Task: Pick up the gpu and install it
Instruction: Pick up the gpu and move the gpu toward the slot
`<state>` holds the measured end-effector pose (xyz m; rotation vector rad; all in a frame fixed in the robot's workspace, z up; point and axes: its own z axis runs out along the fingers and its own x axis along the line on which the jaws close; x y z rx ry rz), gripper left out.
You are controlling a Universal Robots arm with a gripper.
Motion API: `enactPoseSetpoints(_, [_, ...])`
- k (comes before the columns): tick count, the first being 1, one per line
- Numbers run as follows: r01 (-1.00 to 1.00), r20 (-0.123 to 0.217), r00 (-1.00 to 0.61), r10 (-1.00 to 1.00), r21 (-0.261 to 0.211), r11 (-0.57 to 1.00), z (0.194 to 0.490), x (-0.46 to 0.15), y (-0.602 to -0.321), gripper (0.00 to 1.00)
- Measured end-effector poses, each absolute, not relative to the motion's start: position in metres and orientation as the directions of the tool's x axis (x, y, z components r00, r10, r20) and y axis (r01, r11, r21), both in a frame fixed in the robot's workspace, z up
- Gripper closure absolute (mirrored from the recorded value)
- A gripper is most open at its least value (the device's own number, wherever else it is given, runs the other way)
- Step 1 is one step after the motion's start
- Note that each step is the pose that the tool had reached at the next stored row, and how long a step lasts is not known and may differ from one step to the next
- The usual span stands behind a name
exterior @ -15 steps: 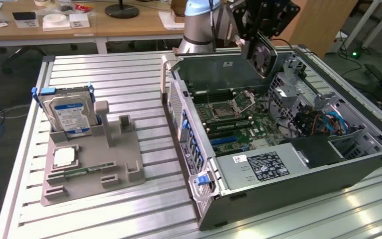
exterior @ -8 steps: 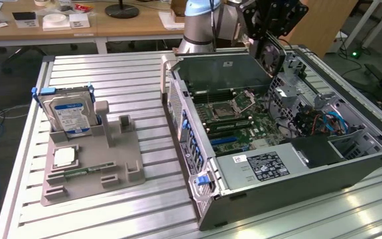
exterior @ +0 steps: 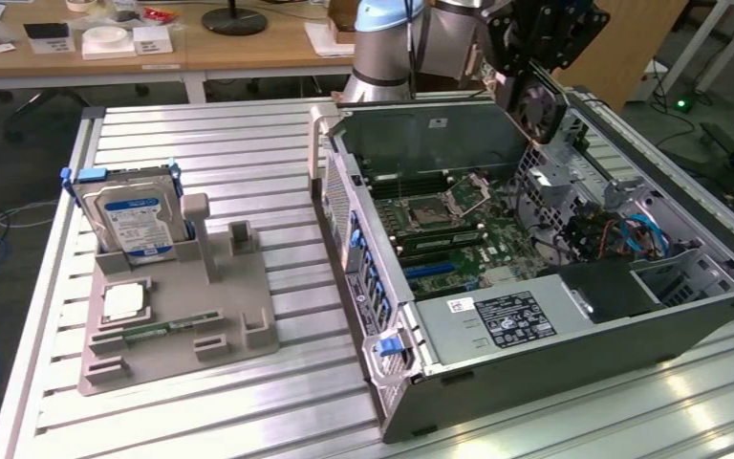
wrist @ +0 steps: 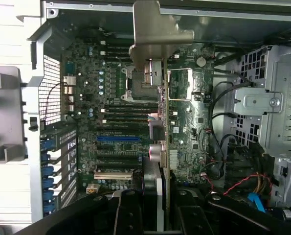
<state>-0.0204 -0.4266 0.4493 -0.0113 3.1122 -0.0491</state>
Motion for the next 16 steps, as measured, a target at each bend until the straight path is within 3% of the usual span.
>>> enactPoseSetpoints(16, [-0.007,-0.029,-1.000,-0.008,-0.032,0.999,0.449,0.003,-0.427,0.72])
